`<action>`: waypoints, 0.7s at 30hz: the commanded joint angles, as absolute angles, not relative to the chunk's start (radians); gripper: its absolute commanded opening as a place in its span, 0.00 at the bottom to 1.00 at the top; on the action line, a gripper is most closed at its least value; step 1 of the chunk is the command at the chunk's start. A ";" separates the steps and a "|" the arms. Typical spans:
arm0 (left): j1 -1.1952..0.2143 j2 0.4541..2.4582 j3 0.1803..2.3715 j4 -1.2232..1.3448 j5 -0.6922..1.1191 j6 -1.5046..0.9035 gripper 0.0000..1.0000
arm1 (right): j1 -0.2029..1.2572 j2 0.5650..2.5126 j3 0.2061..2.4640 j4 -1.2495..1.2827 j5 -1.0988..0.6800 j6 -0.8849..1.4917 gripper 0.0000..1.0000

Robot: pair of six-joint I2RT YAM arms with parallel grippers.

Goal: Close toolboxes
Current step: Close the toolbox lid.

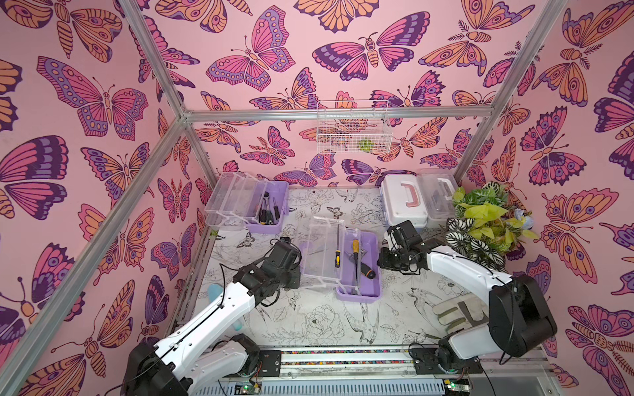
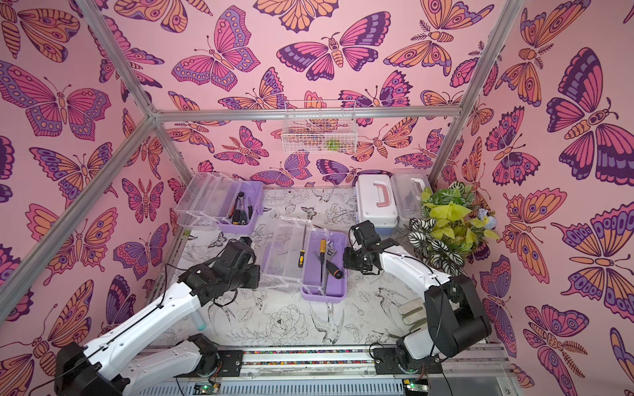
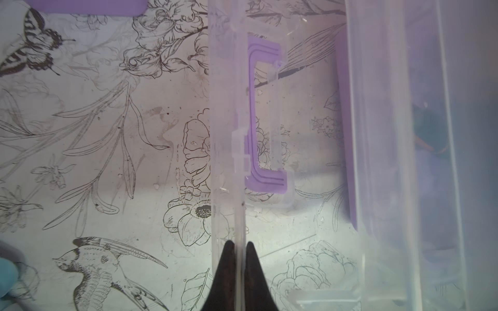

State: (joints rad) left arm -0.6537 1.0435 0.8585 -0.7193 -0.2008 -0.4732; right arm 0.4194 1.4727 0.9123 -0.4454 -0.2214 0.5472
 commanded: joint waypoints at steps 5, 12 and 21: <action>-0.823 1.073 0.990 -0.666 -0.202 -0.415 0.00 | 0.440 1.492 0.914 -0.394 -0.289 0.546 0.03; -0.905 1.155 1.037 -0.696 -0.295 -0.401 0.00 | 0.480 1.496 0.951 -0.451 -0.217 0.528 0.00; -0.985 1.214 1.110 -0.734 -0.397 -0.361 0.00 | 0.528 1.513 0.992 -0.482 -0.175 0.525 0.00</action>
